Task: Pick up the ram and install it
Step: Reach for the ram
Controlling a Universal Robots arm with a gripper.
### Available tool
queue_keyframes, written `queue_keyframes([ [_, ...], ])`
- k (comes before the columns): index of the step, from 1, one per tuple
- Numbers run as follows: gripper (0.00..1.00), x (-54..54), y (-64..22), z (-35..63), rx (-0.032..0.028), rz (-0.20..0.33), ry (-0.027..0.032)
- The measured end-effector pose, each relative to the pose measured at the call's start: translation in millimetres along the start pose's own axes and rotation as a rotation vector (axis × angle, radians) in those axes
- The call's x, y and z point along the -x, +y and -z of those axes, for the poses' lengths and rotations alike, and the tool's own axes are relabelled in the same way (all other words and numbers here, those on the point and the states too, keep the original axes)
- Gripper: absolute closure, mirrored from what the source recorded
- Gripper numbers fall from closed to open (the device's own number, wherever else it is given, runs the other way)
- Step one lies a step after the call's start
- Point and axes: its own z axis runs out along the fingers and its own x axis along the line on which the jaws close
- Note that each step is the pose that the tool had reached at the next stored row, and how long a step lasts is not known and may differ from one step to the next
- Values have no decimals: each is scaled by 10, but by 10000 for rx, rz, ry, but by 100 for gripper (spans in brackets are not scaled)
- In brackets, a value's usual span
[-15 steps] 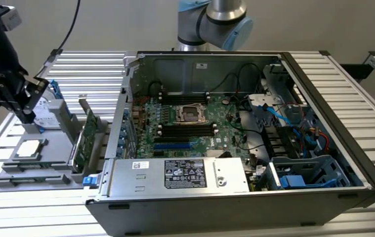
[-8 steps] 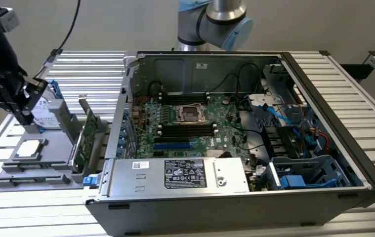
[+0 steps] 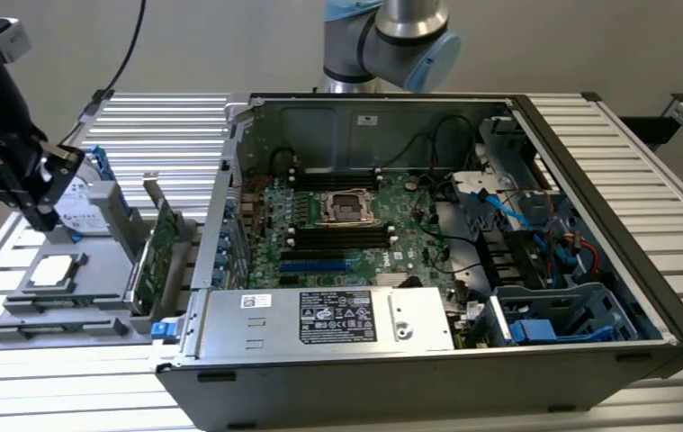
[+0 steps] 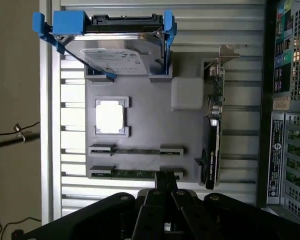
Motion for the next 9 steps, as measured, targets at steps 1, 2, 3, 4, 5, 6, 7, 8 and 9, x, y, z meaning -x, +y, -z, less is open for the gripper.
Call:
queue_keyframes([
  [1, 89, -2, -4, -5, -1, 29, 6],
  [2, 89, -5, -8, -11, -4, 59, 16],
  [3, 89, -8, -12, -17, -5, 84, 23],
  [4, 89, -11, -16, -24, -6, 109, 31],
  [5, 89, -18, -18, -31, -10, 125, 41],
  [6, 89, -20, -18, -32, -15, 130, 50],
  [7, 89, -20, -18, -31, -16, 130, 51],
  [8, 89, -20, -18, -32, -16, 130, 51],
  [9, 89, -21, -18, -32, -16, 129, 52],
])
